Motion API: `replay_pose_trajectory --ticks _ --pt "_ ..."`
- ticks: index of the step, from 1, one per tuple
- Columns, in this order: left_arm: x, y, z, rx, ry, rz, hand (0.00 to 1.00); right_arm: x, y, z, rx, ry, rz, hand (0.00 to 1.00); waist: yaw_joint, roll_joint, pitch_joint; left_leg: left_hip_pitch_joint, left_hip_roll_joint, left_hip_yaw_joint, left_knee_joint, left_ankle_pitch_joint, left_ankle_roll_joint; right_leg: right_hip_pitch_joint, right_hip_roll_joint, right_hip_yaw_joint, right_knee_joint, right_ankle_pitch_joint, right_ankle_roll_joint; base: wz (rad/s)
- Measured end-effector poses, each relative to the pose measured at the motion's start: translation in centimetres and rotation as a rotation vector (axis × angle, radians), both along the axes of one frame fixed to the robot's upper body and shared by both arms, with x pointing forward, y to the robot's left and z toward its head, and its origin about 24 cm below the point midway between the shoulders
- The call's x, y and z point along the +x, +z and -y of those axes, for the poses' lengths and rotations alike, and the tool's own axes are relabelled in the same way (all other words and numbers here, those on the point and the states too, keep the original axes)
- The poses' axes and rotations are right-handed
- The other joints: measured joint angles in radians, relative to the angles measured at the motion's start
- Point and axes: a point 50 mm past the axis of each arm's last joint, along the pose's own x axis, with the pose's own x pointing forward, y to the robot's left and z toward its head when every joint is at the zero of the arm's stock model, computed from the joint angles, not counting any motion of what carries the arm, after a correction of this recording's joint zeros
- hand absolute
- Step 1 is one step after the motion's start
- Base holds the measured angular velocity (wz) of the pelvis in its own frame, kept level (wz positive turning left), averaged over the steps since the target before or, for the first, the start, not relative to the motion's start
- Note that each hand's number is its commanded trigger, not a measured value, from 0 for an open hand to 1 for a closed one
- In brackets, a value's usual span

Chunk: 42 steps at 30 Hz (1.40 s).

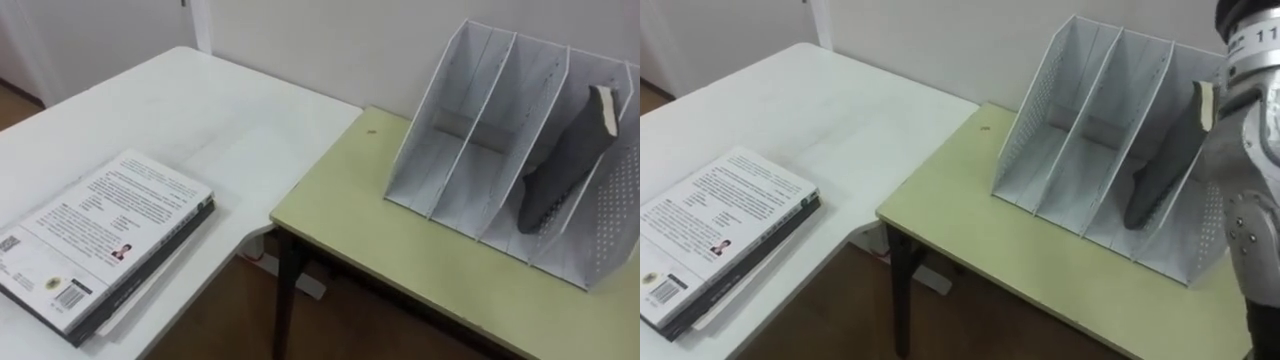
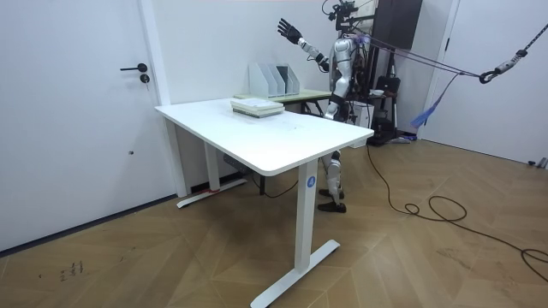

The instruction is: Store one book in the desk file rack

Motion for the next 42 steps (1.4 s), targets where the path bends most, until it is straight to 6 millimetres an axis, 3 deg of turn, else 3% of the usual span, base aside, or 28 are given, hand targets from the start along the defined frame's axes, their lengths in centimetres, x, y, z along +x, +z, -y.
replay_pose_trajectory --ticks 3,5,7,9,14,19,23,27,28,31,38,42 --pt "0.0 0.0 -0.1 -0.001 -0.012 0.0 0.0 0.1 -2.3 -1.8 -0.104 0.138 -0.091 0.0 0.012 -0.008 -0.0003 0.003 0.001 0.001 0.0 0.0 -0.001 0.004 -0.002 0.0 -0.001 0.0 0.0 0.0" --pt "0.0 0.0 -0.1 -0.016 0.001 0.001 0.0 -0.1 -5.5 -3.2 -0.205 0.281 -0.223 0.0 0.019 -0.013 -0.0007 0.0 0.001 -0.003 0.0 -0.001 -0.001 0.002 -0.003 0.001 -0.001 0.0 0.0 0.0" --pt "0.2 0.0 -0.3 -0.031 0.0 0.006 0.0 -0.3 -7.4 -4.3 -0.281 0.38 -0.313 0.0 0.036 -0.016 -0.0002 -0.007 0.001 -0.001 -0.003 -0.001 -0.001 -0.006 -0.003 0.002 0.0 0.001 -0.001 -0.02" --pt "0.6 0.2 -0.8 -0.033 -0.03 0.006 0.0 -0.8 -9.4 -5.2 -0.364 0.479 -0.397 0.0 0.043 -0.023 0.0056 -0.01 0.001 -0.006 -0.003 -0.001 -0.001 -0.006 0.0 0.001 0.0 0.001 -0.001 0.05" --pt "2.5 0.4 -1.3 -0.036 -0.085 -0.004 0.0 -3.2 -16.4 -6.9 -0.598 0.739 -0.674 0.0 0.115 -0.044 0.0086 -0.013 0.002 -0.01 -0.002 -0.001 -0.002 -0.009 0.006 0.002 -0.004 0.001 -0.002 0.01" --pt "3.1 0.5 -1.5 -0.039 -0.108 -0.018 0.0 -5.5 -23.8 -4.8 -0.717 0.81 -1.051 0.0 0.151 -0.056 0.0094 -0.018 -0.002 -0.036 0.003 -0.001 -0.001 -0.005 -0.004 -0.011 -0.005 0.001 -0.001 0.15" --pt "2.9 0.3 -1.3 -0.061 -0.068 -0.03 0.0 -7.5 -28.5 -1.7 -0.75 0.754 -1.325 0.0 0.153 -0.042 0.0183 -0.026 -0.005 -0.054 0.005 -0.002 0.0 -0.003 -0.005 -0.012 -0.005 0.002 0.0 0.14" --pt "2.5 0.0 -0.6 -0.079 -0.064 -0.035 0.0 -9.9 -32.7 0.7 -0.771 0.672 -1.567 0.0 0.159 -0.017 0.0136 -0.025 -0.005 -0.056 0.005 -0.002 0.0 -0.001 -0.01 -0.045 -0.005 0.002 0.001 0.01" --pt "2.5 -0.1 -0.2 -0.084 -0.061 -0.035 0.0 -10.7 -33.7 1.5 -0.761 0.634 -1.625 0.0 0.158 -0.002 0.0161 -0.027 -0.006 -0.057 0.003 -0.002 0.0 -0.001 -0.011 -0.06 -0.004 0.002 0.001 0.0" --pt "1.9 -0.4 0.4 -0.094 -0.047 -0.048 0.0 -13.4 -36.9 2.7 -0.67 0.532 -1.793 0.0 0.156 0.022 0.0082 -0.024 -0.006 -0.058 0.002 -0.001 -0.001 0.004 -0.012 -0.06 -0.007 0.0 0.003 0.0" --pt "-0.3 -0.6 0.0 -0.066 0.057 -0.067 0.0 -19.1 -41.1 5.2 -0.306 0.225 -2.007 0.0 0.144 0.01 0.0011 -0.014 -0.018 -0.072 0.01 -0.001 -0.001 0.039 -0.008 -0.056 -0.039 -0.002 0.002 0.07" --pt "-1.2 -0.7 0.0 -0.06 0.097 -0.079 0.0 -21.4 -42.3 5.3 -0.137 0.061 -2.052 0.0 0.141 0.006 0.0041 -0.001 -0.018 -0.083 0.012 -0.001 -0.001 0.059 -0.01 -0.062 -0.043 -0.003 0.004 0.09"
